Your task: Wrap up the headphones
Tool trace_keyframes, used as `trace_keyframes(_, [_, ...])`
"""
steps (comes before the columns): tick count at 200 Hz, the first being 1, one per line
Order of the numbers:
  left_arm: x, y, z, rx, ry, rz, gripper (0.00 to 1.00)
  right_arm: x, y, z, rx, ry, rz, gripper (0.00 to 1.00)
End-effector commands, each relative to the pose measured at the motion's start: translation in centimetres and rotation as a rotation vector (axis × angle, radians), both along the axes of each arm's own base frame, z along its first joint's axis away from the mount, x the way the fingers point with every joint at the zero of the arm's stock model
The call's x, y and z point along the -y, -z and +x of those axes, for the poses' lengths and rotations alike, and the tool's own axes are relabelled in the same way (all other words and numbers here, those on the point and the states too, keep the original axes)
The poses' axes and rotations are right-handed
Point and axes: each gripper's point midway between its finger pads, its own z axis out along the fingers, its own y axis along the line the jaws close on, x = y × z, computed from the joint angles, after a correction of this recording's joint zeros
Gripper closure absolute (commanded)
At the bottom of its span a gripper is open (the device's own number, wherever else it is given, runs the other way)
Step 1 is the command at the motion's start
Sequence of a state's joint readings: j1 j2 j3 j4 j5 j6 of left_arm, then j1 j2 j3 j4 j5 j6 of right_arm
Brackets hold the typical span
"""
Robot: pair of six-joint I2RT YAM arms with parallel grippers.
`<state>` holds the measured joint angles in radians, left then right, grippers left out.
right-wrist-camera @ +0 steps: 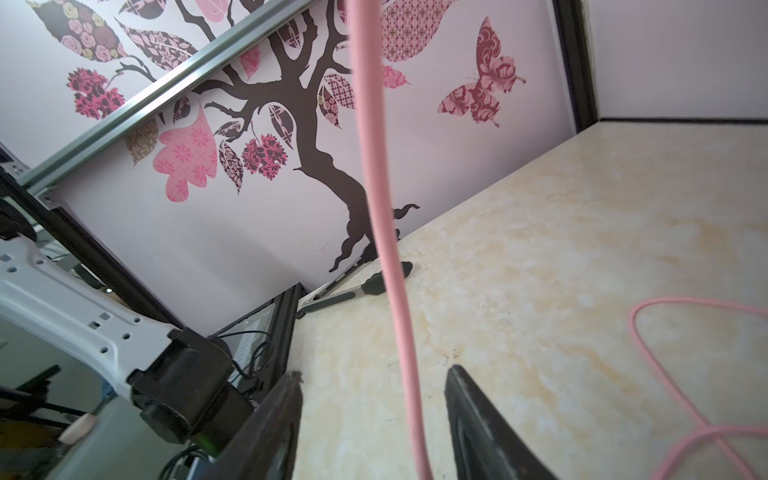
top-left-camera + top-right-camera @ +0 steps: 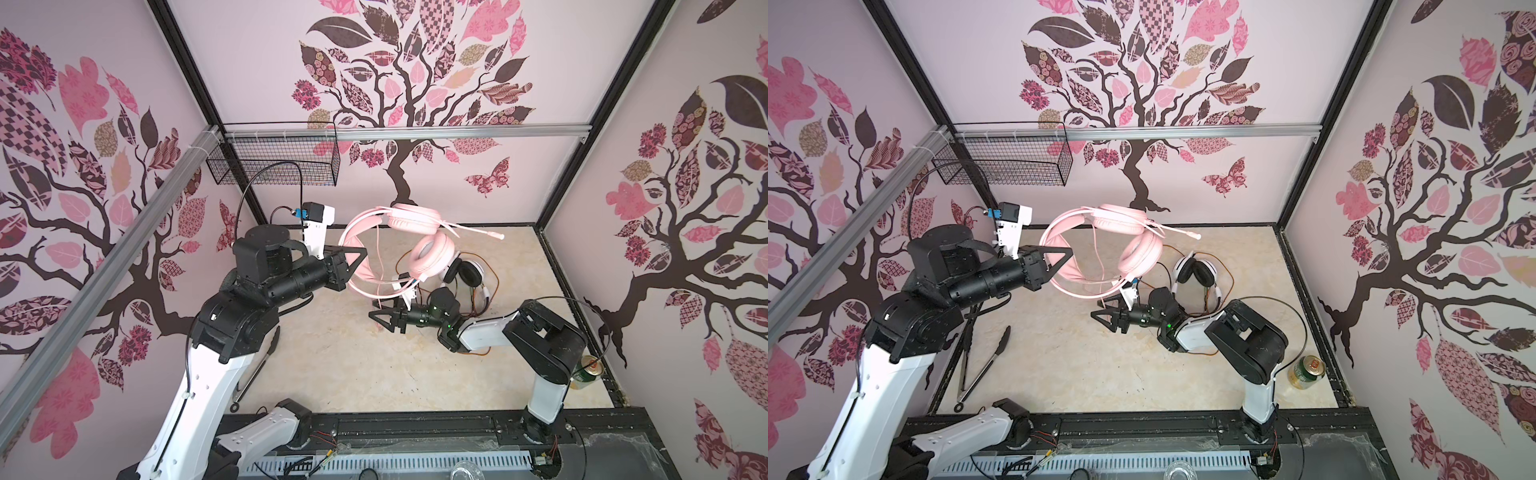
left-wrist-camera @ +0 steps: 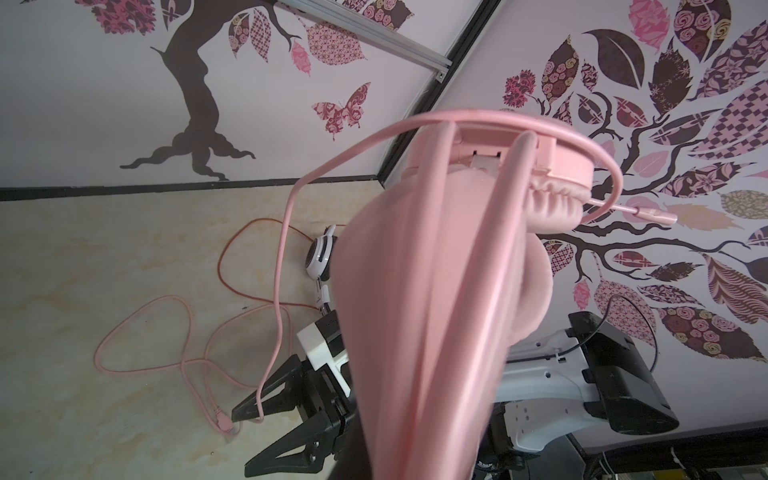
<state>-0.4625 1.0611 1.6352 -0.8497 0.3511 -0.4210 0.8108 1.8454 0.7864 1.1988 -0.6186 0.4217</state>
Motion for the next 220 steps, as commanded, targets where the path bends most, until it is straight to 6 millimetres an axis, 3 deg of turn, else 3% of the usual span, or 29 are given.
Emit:
trace_keyframes(1, [-0.8,-4.2,-0.5,0.129,-0.025,-0.055,1.0,-0.6,1.6,-1.3,-0.024,-0.057,-0.013,0.7])
trace_keyframes(20, [-1.4,-3.9,0.1,0.139,-0.071,-0.024,1.0,0.6,2.3,-2.4,-0.051,-0.06,0.002,0.9])
trace_keyframes(41, [-2.7,-3.0,1.4,0.151,-0.158,0.043,1.0,2.4,3.3,-3.7,-0.087,-0.024,-0.026,1.0])
trace_keyframes(64, [-3.6,-1.0,3.1,0.145,-0.242,0.099,1.0,3.3,5.1,-4.8,-0.124,0.018,-0.182,1.0])
trace_keyframes(86, [-3.8,0.9,4.6,0.127,-0.288,0.123,1.0,3.6,7.1,-7.0,-0.02,0.06,-0.424,1.0])
trace_keyframes(129, [-3.4,3.9,6.5,0.076,-0.313,0.142,1.0,5.2,5.9,-10.1,0.082,0.089,-0.589,1.0])
trace_keyframes(165, [-2.4,4.3,6.0,0.041,-0.262,0.094,1.0,6.9,5.4,-9.6,0.1,0.15,-0.649,1.0])
trace_keyframes(220, [2.0,5.2,3.1,-0.132,0.028,-0.146,1.0,7.8,5.0,-8.4,0.163,0.192,-0.787,1.0])
